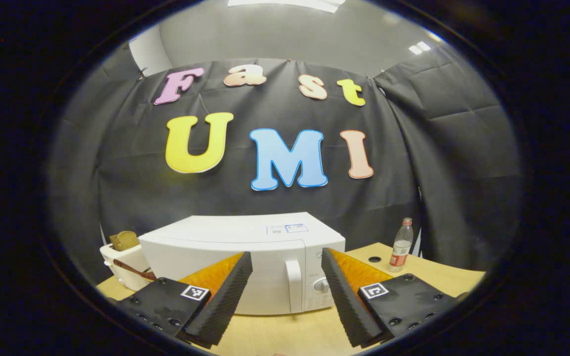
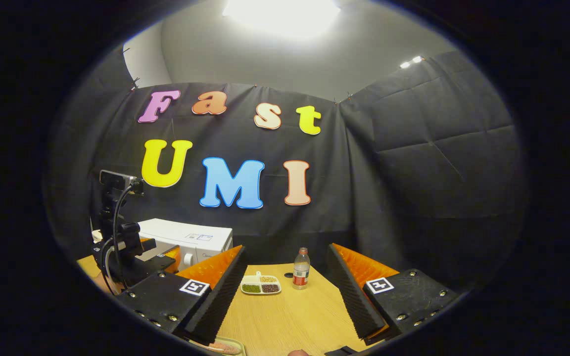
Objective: Open the microwave oven with the left hand, put the food in, and close the microwave oven.
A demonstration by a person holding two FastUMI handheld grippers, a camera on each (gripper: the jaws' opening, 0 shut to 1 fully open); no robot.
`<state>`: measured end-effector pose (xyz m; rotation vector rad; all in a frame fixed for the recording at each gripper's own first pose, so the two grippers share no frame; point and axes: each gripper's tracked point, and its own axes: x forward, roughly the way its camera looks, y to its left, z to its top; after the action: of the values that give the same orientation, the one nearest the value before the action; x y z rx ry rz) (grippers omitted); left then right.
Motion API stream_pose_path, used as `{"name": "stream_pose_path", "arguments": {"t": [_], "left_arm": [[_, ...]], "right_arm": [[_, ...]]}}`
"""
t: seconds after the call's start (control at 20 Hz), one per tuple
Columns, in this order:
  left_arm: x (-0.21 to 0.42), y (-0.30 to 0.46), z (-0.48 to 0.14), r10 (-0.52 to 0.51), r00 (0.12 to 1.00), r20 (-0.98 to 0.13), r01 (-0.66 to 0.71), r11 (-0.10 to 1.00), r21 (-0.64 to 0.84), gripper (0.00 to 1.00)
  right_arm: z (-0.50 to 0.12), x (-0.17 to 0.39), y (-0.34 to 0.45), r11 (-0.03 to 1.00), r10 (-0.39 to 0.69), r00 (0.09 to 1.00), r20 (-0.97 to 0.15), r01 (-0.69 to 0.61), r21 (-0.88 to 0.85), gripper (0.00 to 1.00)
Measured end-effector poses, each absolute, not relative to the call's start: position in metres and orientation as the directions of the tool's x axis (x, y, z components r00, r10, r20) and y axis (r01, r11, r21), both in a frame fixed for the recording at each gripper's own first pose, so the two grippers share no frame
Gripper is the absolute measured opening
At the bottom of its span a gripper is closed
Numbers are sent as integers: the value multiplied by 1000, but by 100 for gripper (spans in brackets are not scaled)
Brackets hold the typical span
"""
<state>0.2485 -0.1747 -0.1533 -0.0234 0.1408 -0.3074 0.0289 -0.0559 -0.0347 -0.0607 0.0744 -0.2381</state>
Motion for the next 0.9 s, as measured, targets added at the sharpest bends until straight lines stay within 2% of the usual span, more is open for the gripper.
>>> {"name": "stream_pose_path", "arguments": {"t": [0.5, 0.75, 0.9], "left_arm": [[291, -202, -248, -329, 902, -281, 328, 943, -49, 95], [296, -211, -273, -335, 883, -328, 344, 938, -33, 84], [298, -211, -280, -321, 884, -340, 335, 942, -18, 67]], "right_arm": [[-50, 33, -68, 943, -321, 939, -122, 306, -128, 99], [-49, 27, -76, 935, -342, 931, -128, 323, -147, 99], [-45, 22, -84, 930, -350, 929, -121, 329, -164, 99]]}}
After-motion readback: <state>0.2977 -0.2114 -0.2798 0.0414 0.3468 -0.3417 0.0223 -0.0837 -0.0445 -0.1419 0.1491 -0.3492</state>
